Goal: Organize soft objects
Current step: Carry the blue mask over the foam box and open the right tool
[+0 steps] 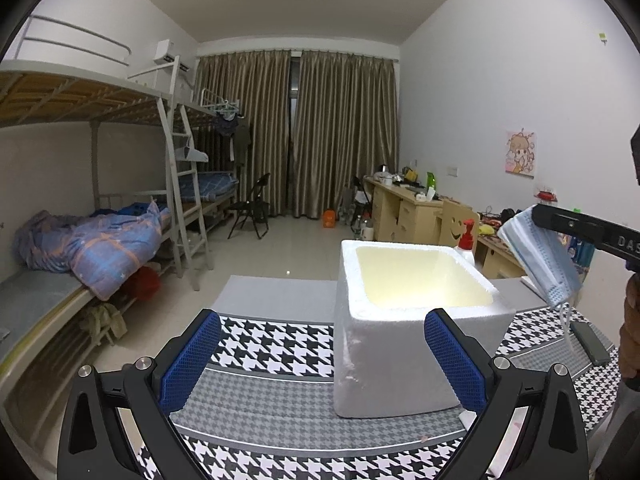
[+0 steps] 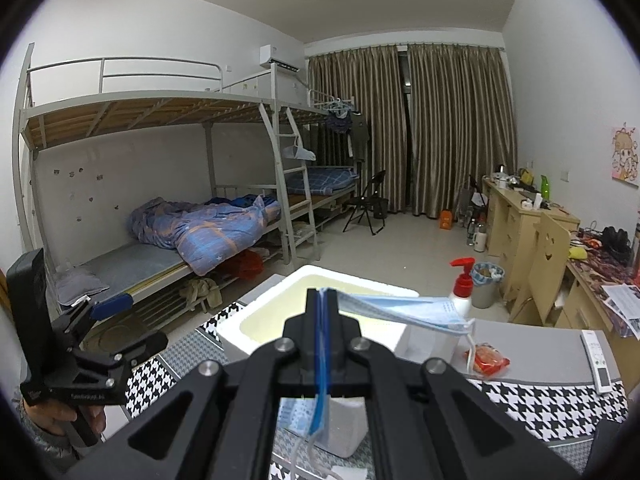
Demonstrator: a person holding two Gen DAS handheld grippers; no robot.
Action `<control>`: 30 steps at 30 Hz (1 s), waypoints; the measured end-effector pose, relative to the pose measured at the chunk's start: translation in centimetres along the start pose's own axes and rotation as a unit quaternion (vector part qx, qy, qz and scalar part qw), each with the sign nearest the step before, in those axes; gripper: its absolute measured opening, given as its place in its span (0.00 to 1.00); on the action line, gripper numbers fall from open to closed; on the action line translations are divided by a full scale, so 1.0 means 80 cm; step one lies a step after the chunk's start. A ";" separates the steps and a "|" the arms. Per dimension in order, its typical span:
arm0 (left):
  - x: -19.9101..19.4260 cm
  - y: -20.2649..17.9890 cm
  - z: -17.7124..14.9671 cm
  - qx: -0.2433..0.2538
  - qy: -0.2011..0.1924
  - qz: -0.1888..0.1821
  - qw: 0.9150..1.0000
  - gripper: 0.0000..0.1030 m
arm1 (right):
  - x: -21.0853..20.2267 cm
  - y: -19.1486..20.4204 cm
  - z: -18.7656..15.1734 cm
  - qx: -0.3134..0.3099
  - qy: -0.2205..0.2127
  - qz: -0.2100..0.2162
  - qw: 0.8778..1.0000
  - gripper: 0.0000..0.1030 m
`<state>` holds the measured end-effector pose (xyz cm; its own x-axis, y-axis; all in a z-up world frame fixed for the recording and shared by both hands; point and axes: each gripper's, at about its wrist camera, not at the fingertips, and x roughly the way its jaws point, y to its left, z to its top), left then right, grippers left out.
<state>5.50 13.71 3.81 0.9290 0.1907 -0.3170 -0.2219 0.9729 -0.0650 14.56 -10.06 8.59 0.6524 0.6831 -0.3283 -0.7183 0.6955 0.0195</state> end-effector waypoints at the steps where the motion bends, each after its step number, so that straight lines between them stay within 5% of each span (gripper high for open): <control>1: -0.001 0.000 -0.001 -0.001 -0.001 0.001 1.000 0.99 | 0.003 0.001 0.000 0.000 0.001 0.001 1.000 0.03; 30: 0.006 0.006 -0.025 -0.010 0.014 -0.008 1.000 0.99 | 0.087 0.007 0.004 0.012 0.063 0.013 0.998 0.03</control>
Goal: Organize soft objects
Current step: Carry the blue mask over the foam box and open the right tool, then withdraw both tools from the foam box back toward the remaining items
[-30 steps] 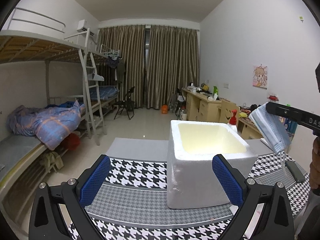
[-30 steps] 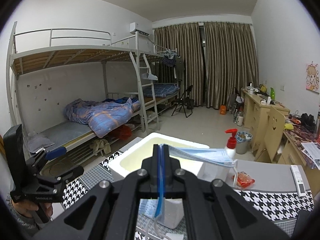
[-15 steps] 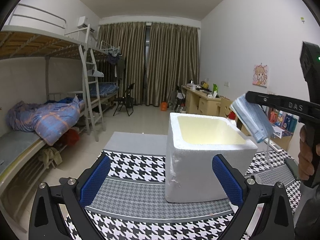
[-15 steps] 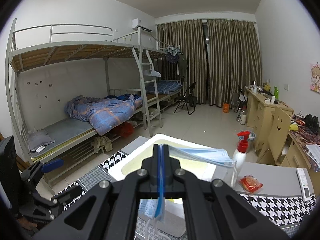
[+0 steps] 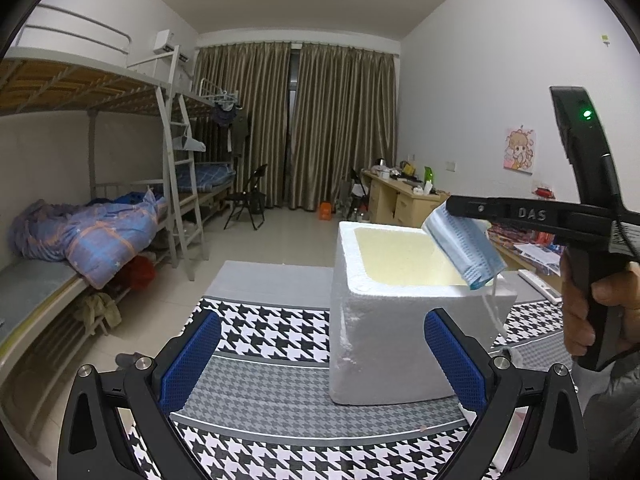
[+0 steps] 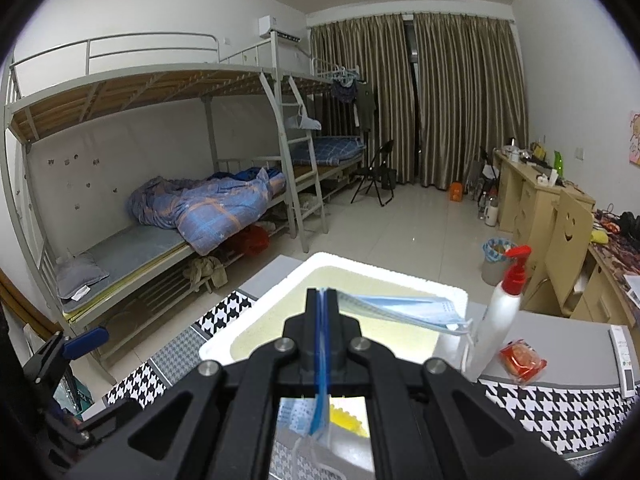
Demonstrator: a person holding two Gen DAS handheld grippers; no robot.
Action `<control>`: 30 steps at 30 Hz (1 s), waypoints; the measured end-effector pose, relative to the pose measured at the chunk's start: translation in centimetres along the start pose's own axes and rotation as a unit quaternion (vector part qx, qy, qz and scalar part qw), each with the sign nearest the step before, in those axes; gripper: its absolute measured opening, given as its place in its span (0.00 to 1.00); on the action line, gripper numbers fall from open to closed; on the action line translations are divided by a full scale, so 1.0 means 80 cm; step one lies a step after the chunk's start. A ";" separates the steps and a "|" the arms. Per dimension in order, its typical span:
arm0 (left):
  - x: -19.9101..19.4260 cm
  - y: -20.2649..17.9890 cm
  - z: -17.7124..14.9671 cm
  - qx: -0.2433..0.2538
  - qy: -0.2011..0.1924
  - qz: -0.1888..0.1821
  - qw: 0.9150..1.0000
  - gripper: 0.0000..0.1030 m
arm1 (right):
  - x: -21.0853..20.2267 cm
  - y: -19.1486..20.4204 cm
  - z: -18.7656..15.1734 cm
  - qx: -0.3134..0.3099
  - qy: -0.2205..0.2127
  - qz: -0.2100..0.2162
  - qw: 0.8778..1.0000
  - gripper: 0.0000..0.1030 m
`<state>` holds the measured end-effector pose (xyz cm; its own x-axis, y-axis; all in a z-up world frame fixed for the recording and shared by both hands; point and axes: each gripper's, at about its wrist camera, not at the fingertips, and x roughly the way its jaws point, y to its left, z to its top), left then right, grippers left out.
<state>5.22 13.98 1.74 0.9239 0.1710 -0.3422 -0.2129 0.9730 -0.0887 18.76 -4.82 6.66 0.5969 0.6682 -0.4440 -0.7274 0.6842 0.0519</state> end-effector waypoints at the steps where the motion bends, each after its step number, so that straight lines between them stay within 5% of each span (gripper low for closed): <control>1: 0.000 0.000 0.000 -0.001 0.000 0.001 1.000 0.99 | 0.002 0.000 0.000 0.000 0.002 0.000 1.000 0.03; 6: 0.000 0.005 -0.001 -0.006 0.000 0.005 1.000 0.99 | 0.019 -0.008 0.005 0.021 0.024 -0.003 0.999 0.05; 8: 0.000 0.005 -0.001 -0.006 0.000 0.005 1.000 0.99 | 0.025 -0.009 0.004 0.028 0.036 0.000 0.999 0.23; 10: 0.000 0.005 0.000 -0.007 0.000 0.006 1.000 0.99 | 0.022 -0.008 0.002 0.027 0.030 0.001 0.999 0.56; 16: 0.001 0.006 0.003 -0.008 -0.002 0.009 1.000 0.99 | 0.006 -0.004 -0.003 0.018 0.026 0.002 1.000 0.70; 30: -0.004 -0.012 0.006 0.002 -0.006 -0.014 1.000 0.99 | -0.035 -0.006 -0.018 -0.015 0.001 -0.023 1.000 0.84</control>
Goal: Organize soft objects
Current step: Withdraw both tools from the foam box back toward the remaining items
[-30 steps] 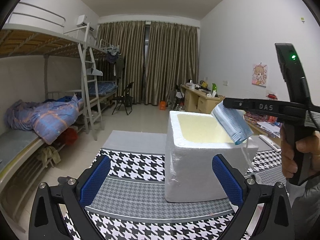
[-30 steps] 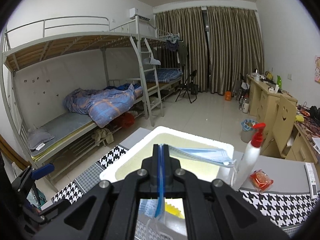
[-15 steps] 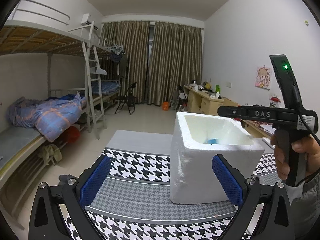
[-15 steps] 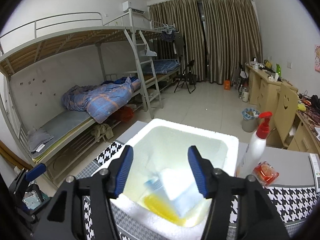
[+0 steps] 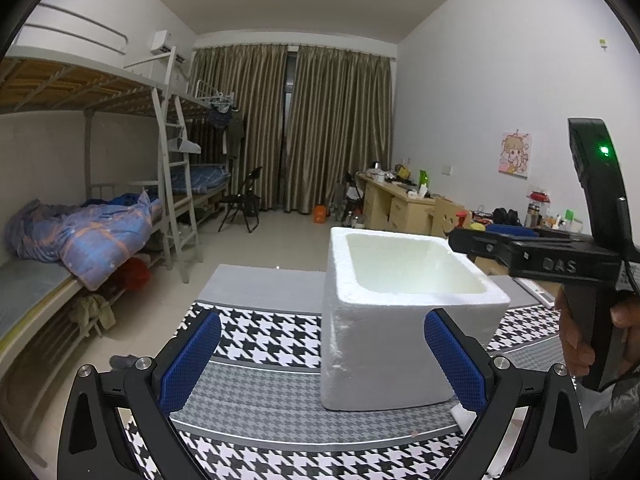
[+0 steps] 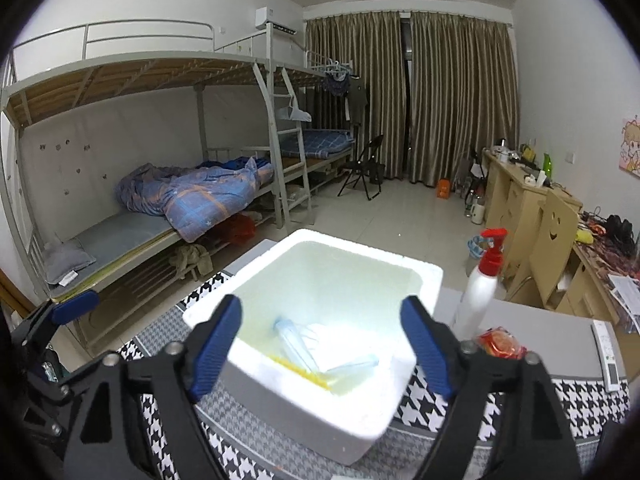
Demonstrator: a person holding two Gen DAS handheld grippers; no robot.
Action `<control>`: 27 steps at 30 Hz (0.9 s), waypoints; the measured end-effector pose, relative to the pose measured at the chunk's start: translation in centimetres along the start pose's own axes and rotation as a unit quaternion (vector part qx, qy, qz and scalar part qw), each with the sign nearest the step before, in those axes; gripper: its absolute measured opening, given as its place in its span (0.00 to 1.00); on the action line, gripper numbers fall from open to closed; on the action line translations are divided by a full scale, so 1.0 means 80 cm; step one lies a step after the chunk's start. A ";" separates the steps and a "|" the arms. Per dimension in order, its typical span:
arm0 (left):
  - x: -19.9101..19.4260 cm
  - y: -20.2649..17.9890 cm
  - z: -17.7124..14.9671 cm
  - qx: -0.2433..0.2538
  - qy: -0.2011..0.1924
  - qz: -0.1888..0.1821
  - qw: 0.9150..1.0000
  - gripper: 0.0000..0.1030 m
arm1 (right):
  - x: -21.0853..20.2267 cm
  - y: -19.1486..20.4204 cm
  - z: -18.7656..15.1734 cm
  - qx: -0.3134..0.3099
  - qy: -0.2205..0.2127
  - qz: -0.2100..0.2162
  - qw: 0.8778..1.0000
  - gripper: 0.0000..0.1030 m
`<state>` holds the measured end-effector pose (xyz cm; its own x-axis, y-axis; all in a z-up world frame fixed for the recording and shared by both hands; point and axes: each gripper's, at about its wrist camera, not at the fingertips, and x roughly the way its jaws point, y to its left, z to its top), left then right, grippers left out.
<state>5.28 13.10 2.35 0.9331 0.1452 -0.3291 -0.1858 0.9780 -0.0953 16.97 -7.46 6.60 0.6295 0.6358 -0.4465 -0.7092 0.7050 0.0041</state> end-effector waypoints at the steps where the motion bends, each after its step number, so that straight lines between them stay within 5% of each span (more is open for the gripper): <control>1: 0.000 -0.001 0.000 0.001 0.000 -0.002 1.000 0.99 | -0.003 -0.001 -0.002 0.002 -0.003 0.000 1.000 0.84; 10: 0.000 -0.020 0.002 0.013 0.001 -0.022 1.000 0.99 | -0.025 -0.013 -0.019 0.026 -0.002 0.025 0.999 0.84; 27: 0.002 -0.072 -0.015 0.035 0.023 -0.090 0.995 0.99 | -0.077 -0.052 -0.077 0.066 -0.021 -0.086 0.994 0.84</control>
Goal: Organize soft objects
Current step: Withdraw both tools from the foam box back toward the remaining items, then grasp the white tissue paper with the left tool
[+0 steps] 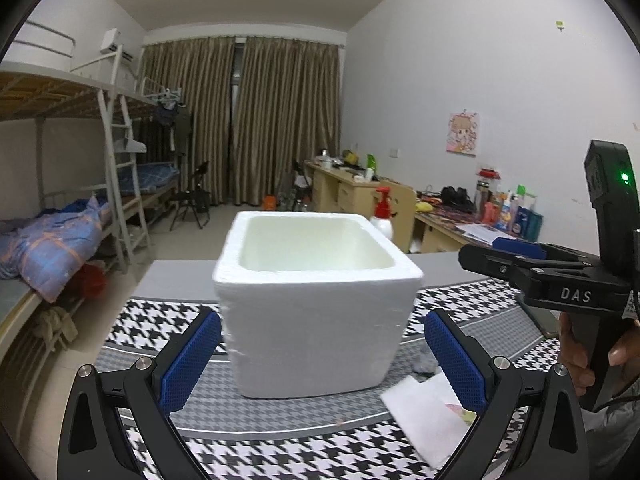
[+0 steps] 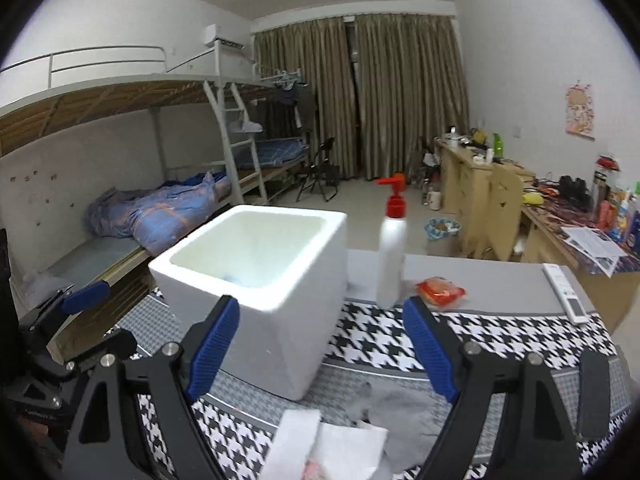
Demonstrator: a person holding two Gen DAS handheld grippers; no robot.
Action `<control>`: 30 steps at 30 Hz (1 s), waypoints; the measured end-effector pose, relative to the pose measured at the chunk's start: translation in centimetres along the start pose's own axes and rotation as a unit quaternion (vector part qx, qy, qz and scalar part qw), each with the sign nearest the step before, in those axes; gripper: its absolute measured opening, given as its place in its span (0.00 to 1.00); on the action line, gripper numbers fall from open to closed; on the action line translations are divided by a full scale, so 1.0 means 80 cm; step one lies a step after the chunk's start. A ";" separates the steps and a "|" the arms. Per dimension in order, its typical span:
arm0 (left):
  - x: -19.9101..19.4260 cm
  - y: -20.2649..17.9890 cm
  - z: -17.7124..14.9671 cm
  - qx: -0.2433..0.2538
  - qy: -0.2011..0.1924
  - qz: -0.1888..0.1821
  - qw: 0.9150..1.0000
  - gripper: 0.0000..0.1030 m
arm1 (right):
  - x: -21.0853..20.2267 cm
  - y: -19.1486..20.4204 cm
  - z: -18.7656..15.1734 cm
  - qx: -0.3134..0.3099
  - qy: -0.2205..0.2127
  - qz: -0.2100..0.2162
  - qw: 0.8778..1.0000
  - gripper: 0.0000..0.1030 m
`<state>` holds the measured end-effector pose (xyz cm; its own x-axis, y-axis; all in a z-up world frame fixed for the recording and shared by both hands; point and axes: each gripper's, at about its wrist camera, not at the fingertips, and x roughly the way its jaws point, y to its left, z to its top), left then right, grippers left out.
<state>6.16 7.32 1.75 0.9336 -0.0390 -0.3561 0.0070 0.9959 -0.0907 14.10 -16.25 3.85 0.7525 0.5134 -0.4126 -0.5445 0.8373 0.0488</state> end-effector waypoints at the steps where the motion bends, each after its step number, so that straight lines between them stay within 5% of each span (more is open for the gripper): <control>1: 0.000 -0.002 0.000 0.000 0.000 -0.003 1.000 0.99 | -0.005 -0.005 -0.003 0.007 -0.003 -0.005 1.000 0.84; 17: 0.018 -0.043 -0.016 0.011 0.024 -0.047 0.999 0.99 | -0.050 -0.060 -0.059 0.060 -0.032 -0.018 0.998 0.84; 23: 0.029 -0.055 -0.024 0.013 0.040 -0.059 0.997 0.99 | -0.045 -0.066 -0.075 0.059 0.018 -0.082 0.995 0.84; 30: 0.045 -0.069 -0.040 0.014 0.068 -0.066 0.995 0.99 | -0.046 -0.085 -0.095 0.078 0.036 -0.070 0.994 0.84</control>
<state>8.36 1.39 -1.99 0.8670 -0.1786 -0.4652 0.1386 0.9832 -0.1190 12.28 -25.27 -1.86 0.7855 0.3798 -0.4887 -0.3676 0.9215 0.1252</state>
